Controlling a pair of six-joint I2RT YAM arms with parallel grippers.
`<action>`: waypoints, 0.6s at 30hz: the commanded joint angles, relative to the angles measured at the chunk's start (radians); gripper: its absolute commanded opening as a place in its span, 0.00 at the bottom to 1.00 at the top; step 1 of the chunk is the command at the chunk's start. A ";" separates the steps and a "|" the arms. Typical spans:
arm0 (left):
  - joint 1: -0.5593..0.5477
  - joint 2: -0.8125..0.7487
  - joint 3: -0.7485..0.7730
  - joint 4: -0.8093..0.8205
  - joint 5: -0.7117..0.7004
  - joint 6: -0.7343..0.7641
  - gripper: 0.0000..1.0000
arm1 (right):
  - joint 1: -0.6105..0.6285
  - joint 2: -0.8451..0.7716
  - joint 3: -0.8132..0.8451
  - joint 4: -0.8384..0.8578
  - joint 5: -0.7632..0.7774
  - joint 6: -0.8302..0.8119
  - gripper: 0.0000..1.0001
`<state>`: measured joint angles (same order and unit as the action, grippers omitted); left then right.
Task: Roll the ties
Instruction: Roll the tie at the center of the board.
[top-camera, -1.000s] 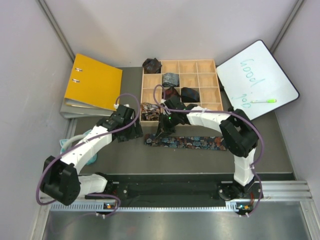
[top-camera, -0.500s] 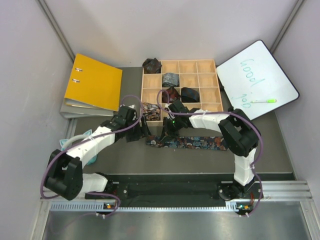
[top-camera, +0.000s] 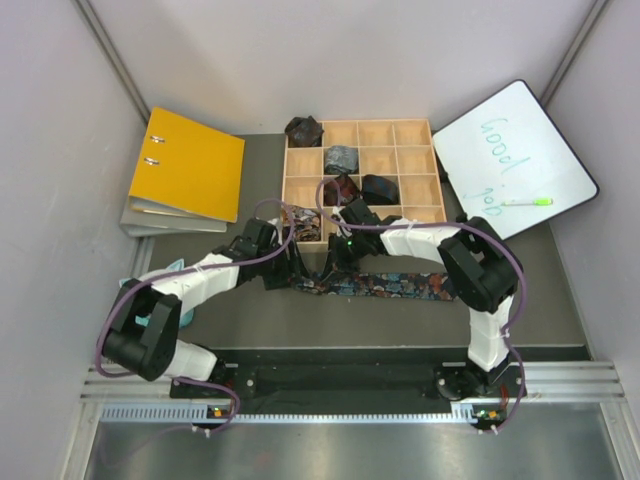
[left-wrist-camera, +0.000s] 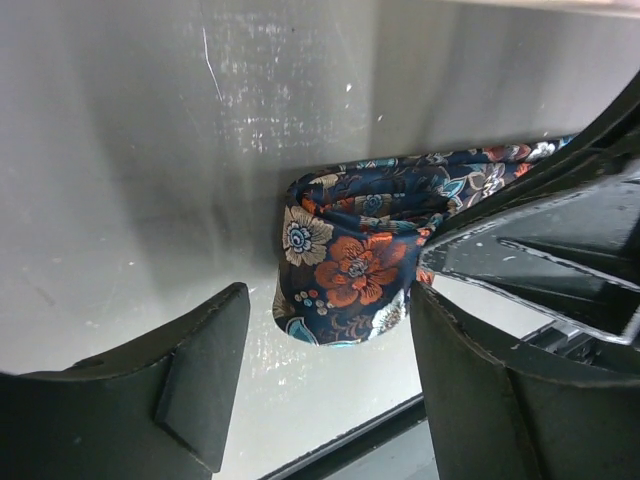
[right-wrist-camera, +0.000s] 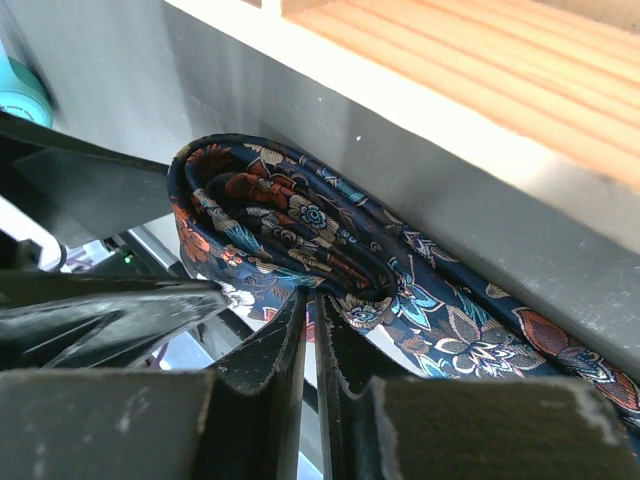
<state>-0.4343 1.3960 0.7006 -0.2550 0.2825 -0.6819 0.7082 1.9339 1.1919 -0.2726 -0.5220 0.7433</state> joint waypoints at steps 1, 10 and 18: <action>0.005 0.018 -0.036 0.109 0.052 -0.016 0.69 | -0.009 -0.033 -0.017 0.013 0.022 -0.021 0.09; 0.005 0.063 -0.095 0.232 0.112 -0.045 0.65 | -0.009 -0.021 -0.011 0.023 0.020 -0.015 0.09; 0.005 0.106 -0.116 0.295 0.139 -0.074 0.45 | -0.009 -0.013 -0.008 0.023 0.022 -0.013 0.09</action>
<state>-0.4324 1.4776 0.6079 -0.0303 0.4042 -0.7429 0.7082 1.9335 1.1908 -0.2687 -0.5220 0.7437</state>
